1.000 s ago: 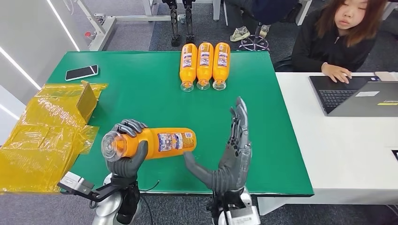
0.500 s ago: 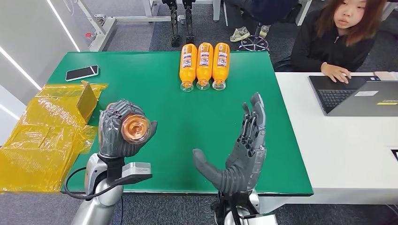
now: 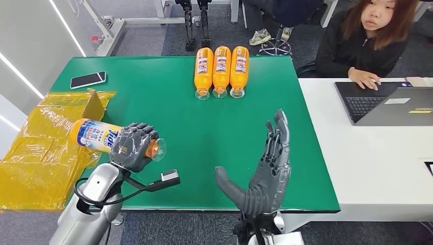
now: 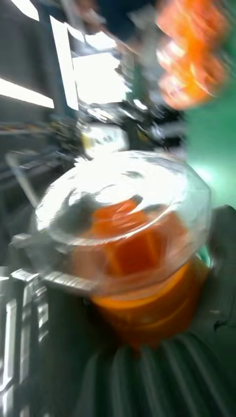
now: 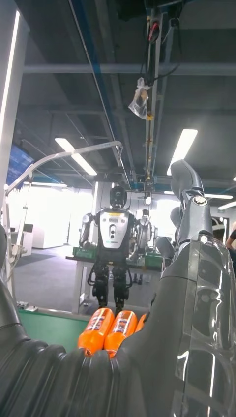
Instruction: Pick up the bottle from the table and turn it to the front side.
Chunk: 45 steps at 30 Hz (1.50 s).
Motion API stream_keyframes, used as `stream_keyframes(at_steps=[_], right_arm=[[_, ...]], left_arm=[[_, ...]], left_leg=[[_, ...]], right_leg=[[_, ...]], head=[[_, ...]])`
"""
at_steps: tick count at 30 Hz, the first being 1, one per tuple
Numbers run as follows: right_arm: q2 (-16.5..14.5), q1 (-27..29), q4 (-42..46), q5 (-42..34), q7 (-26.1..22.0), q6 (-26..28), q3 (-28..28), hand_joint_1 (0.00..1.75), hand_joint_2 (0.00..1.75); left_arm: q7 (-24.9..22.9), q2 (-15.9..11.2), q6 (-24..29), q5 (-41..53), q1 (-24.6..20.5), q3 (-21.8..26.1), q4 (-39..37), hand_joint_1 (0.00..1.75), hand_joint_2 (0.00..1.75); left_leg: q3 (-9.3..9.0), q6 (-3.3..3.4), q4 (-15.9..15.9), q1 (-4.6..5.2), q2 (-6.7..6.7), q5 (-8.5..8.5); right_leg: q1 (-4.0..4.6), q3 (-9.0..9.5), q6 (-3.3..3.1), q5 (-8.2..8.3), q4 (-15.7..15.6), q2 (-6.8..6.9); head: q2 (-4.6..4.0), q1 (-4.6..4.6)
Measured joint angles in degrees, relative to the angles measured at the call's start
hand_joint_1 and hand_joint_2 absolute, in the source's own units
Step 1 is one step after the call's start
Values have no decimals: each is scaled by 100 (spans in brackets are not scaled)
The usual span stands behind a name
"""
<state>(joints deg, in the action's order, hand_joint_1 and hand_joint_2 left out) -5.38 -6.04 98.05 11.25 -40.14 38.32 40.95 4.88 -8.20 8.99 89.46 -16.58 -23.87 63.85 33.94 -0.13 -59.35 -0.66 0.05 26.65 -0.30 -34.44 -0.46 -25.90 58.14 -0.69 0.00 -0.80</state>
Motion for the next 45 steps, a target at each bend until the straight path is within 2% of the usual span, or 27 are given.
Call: stream_keyframes(at_steps=[4, 9, 11, 13, 15, 25, 29, 32, 34, 36, 37, 39, 41, 42, 45], right_arm=[[28, 6, -3, -97, -1, 0, -2, 0, 175], [69, 16, -25, -184, -1, 0, -2, 0, 175], [88, 19, -26, -185, 0, 0, -4, 0, 175], [107, 19, -26, -186, -1, 0, -10, 0, 175], [120, 20, -26, -186, -2, 0, -27, 0, 175], [143, 159, -30, -62, -2, 0, -75, 0, 175], [143, 214, -43, -17, -1, 0, -83, 0, 175], [142, 261, -43, 49, -2, 0, -94, 0, 175], [143, 304, -42, 68, -2, 0, -118, 0, 175], [143, 351, -38, 75, -2, 0, -153, 0, 175], [144, 375, -31, 69, -2, 0, -171, 0, 175], [156, 418, -1, 30, -2, 0, -201, 0, 175], [181, 461, 40, -6, -2, 0, -228, 0, 175], [194, 479, 60, 0, -2, 0, -240, 0, 175], [225, 561, 143, 88, -2, 0, -291, 0, 175]], left_arm=[[-213, -277, 188, -80, -300, 8, -1026, 166, 175], [-271, -505, 950, -217, -736, 144, -2427, 159, 175], [-271, -544, 1125, -226, -872, 193, -2819, 147, 175], [-263, -559, 1177, -236, -998, 241, -3142, 67, 175], [-244, -564, 1168, -254, -1108, 270, -3391, 0, 175], [-196, -532, 1187, -227, -1413, 336, -4014, 0, 175], [-42, -518, 1296, -251, -1426, 377, -4070, 0, 175], [328, -500, 1293, -409, -1429, 405, -4080, 0, 175], [1050, -469, 1089, -882, -1414, 487, -4031, 0, 175], [2057, -431, 607, -1645, -1346, 648, -3864, 0, 175], [2504, -422, 249, -2072, -1273, 738, -3703, 0, 175], [3114, -460, -811, -3144, -996, 851, -3094, 0, 175], [3421, -565, -1895, -4292, -648, 874, -2237, 0, 175], [3486, -626, -2262, -4756, -502, 867, -1822, 0, 175], [3538, -753, -2832, -5853, -184, 765, -723, 0, 175]], left_leg=[[1, -7, 0, -1, 1, -5], [2, -10, 0, -1, 2, -7], [5, -12, 0, -1, 1, -8], [7, -12, 0, -1, 0, -8], [9, -12, 0, 0, 1, -8], [10, -12, 0, 0, 1, -8], [10, -12, 0, 0, 1, -8], [10, -12, 0, 0, 1, -8], [10, -12, 0, 0, 0, -8], [11, -12, 0, 1, 1, -8], [11, -13, 0, 1, 2, -7], [11, -14, -1, 1, 9, -6], [13, -16, -1, 1, 13, -4], [15, -17, -1, 1, 11, -3], [18, -17, -1, 1, 2, -3]], right_leg=[[0, -4, -2, 1, 8, -3], [0, -12, -3, 1, 14, -5], [0, -13, -3, 1, 15, -4], [0, -15, -3, 1, 15, -3], [0, -16, -3, 1, 15, -4], [0, -18, -3, 1, 14, -3], [0, -19, -3, 1, 15, -3], [0, -19, -3, 1, 15, -3], [0, -18, -3, 1, 15, -3], [-1, -18, -3, 1, 15, -3], [-2, -17, -3, 1, 15, -5], [-2, -20, -3, 1, 15, -16], [-2, -25, -4, 0, 14, -22], [-2, -27, -5, -1, 14, -20], [-2, -27, -8, -4, 13, -9]], head=[[0, 0], [0, 1], [0, 1], [0, 1], [0, 0], [0, -1], [0, 1], [0, 0], [0, -1], [0, -1], [0, -1], [0, -1], [0, -2], [0, -1], [0, 0]])
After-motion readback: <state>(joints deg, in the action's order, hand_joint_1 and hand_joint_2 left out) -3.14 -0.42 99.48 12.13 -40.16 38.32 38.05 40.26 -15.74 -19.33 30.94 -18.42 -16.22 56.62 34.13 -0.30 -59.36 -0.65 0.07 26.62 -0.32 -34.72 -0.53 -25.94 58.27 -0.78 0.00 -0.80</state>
